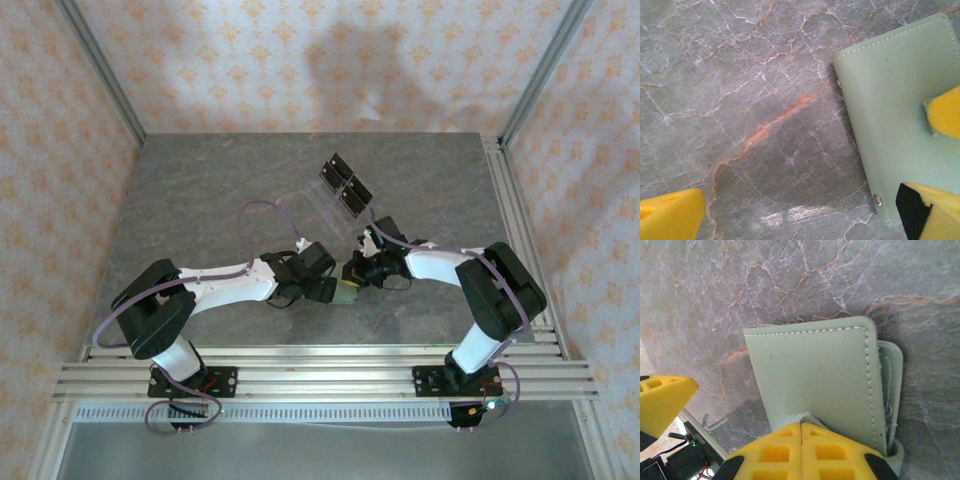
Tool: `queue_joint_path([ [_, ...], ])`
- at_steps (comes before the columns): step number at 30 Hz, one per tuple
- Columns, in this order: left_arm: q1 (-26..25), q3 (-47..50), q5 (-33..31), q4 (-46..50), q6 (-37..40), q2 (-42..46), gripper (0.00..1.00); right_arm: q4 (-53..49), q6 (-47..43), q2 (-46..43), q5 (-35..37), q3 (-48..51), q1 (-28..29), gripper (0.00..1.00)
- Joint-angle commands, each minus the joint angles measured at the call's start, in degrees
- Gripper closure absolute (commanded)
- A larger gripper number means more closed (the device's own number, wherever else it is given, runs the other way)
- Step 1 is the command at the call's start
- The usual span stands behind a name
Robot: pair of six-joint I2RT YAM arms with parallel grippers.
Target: Put the credit cards into the card holder
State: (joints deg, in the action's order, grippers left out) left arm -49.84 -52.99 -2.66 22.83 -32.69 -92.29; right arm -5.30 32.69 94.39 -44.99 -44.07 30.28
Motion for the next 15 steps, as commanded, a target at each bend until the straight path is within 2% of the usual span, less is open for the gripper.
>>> queue_joint_path([
  [1,0.36,-0.34,-2.64,-1.22,1.06,-0.75,0.0,-5.53,-2.44,-1.89,1.55,-1.36,-0.34,1.0],
  [15,0.42,0.06,0.4,-5.3,1.75,-3.93,0.0,-7.64,-2.19,-4.41,1.49,-3.65,-0.35,1.0],
])
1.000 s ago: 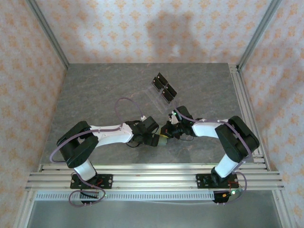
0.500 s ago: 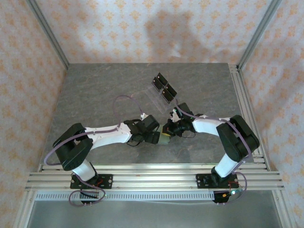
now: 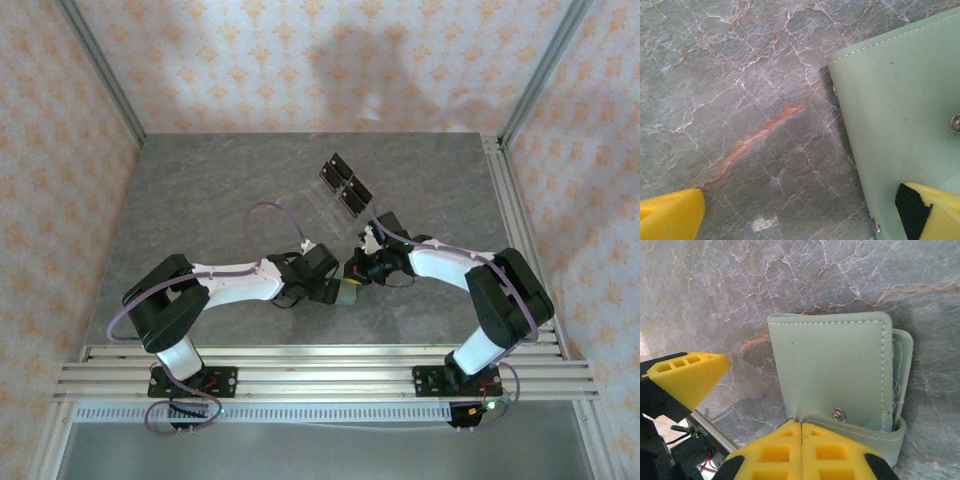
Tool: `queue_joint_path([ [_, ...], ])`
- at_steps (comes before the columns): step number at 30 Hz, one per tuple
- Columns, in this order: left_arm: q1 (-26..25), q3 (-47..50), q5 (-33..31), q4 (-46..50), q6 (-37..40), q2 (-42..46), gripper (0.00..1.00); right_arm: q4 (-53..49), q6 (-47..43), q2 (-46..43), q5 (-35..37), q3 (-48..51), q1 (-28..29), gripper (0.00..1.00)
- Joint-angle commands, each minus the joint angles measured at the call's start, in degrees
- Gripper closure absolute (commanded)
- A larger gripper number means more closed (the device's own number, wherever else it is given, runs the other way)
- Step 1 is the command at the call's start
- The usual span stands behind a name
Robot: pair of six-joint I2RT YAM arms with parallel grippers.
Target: Put the credit cards into the card holder
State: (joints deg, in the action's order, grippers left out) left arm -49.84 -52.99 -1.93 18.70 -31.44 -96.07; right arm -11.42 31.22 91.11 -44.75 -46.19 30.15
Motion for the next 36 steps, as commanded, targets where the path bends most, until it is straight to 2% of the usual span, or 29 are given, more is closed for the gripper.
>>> queue_joint_path([
  [1,0.45,0.13,-0.35,-1.16,0.5,-0.16,0.0,-1.57,-0.74,-1.08,1.32,-1.62,-0.24,1.0],
  [36,0.38,1.63,1.58,-2.53,-0.11,-1.4,0.0,0.65,-1.02,4.97,3.94,-0.75,-0.33,1.0],
])
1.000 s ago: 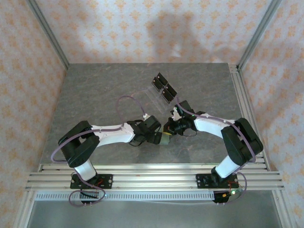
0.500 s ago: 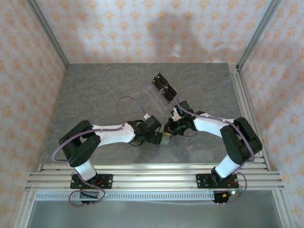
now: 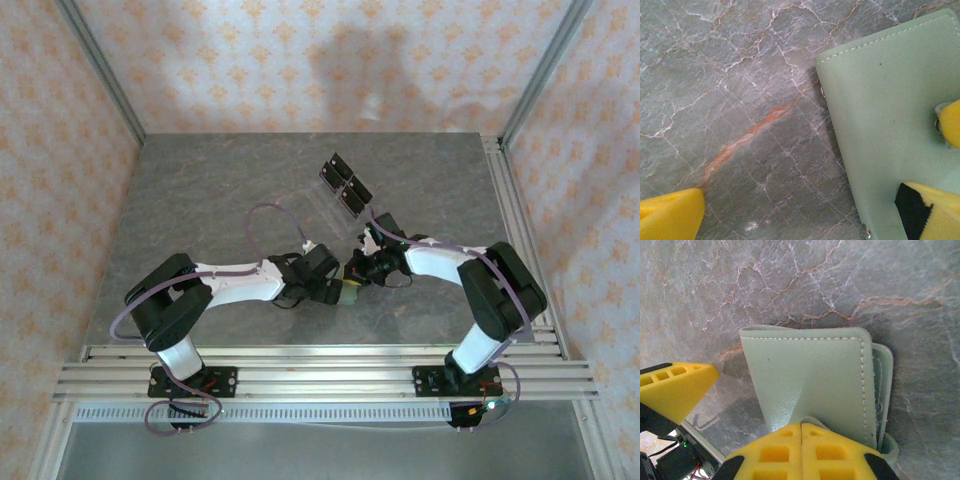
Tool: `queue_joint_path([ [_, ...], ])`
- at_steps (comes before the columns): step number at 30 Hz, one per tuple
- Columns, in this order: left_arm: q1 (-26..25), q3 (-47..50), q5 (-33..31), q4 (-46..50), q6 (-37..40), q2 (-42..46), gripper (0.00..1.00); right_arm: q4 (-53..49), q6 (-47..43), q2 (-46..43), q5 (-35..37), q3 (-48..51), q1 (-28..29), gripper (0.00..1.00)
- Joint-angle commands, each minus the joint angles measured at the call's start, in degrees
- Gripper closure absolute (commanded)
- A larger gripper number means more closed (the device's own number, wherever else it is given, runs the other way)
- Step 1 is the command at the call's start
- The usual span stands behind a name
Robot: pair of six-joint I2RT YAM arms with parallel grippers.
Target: Put the credit cards into the card holder
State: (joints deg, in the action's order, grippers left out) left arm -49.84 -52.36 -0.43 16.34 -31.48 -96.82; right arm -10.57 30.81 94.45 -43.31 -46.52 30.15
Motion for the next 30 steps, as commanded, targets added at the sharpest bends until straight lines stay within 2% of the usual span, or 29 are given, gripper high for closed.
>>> queue_joint_path([
  [1,0.37,1.02,0.08,-0.17,-0.07,-0.67,0.0,-0.14,-0.62,1.84,2.52,-0.34,-0.36,1.0],
  [18,0.36,0.91,-0.03,0.2,-0.07,-0.94,0.0,0.97,0.35,-0.89,2.13,3.51,-0.71,1.0],
  [30,0.41,0.14,-0.1,0.68,0.02,-1.46,0.0,3.98,1.38,1.19,1.4,7.4,-0.71,1.0],
])
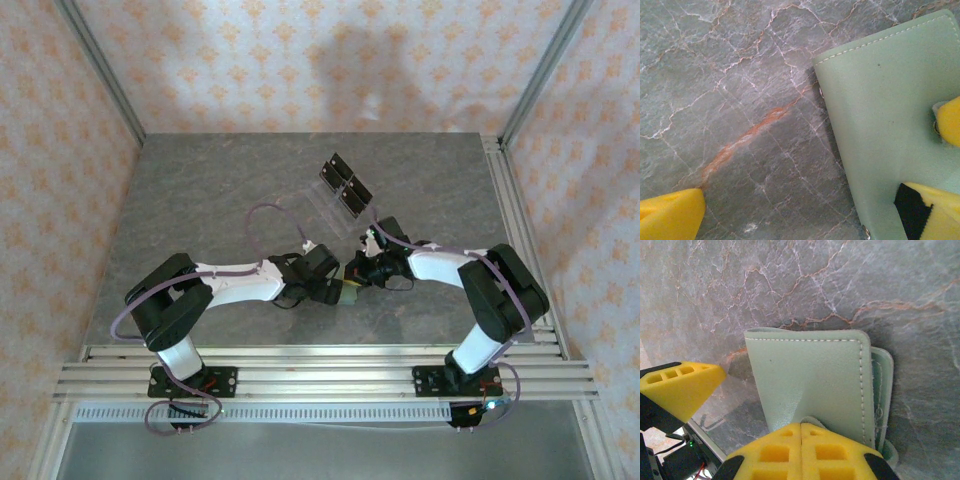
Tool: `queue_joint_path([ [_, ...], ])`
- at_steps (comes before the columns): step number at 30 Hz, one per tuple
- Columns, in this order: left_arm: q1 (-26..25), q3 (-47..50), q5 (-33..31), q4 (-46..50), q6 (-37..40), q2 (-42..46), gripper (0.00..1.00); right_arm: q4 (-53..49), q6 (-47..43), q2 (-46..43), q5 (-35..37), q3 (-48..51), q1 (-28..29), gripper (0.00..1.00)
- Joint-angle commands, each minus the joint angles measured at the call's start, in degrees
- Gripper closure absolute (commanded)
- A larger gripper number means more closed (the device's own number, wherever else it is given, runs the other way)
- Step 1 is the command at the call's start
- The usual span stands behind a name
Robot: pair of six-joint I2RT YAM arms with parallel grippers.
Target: Put the credit cards into the card holder
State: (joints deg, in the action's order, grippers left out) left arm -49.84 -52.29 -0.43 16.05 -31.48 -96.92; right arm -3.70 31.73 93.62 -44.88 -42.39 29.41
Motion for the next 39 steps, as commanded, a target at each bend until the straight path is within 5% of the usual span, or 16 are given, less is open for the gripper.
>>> queue_joint_path([
  [1,0.37,0.04,-0.18,1.05,0.11,-1.34,0.0,-2.83,0.29,1.98,3.18,3.6,0.03,1.0],
  [20,0.36,-0.09,-0.19,1.17,-0.05,-1.17,0.0,-4.56,-0.33,1.26,5.25,7.48,0.03,0.99],
  [25,0.38,-0.53,-0.23,1.59,-0.02,-0.82,0.0,-4.68,0.66,0.17,3.97,3.46,0.03,0.87],
  [32,0.4,-1.1,-1.43,3.06,-0.16,1.39,0.0,-5.32,2.49,-1.07,1.34,-5.32,0.03,0.57],
  [39,0.71,-4.68,-5.88,7.57,0.55,6.72,0.0,-7.11,3.24,-4.21,1.49,-13.45,0.06,0.43],
])
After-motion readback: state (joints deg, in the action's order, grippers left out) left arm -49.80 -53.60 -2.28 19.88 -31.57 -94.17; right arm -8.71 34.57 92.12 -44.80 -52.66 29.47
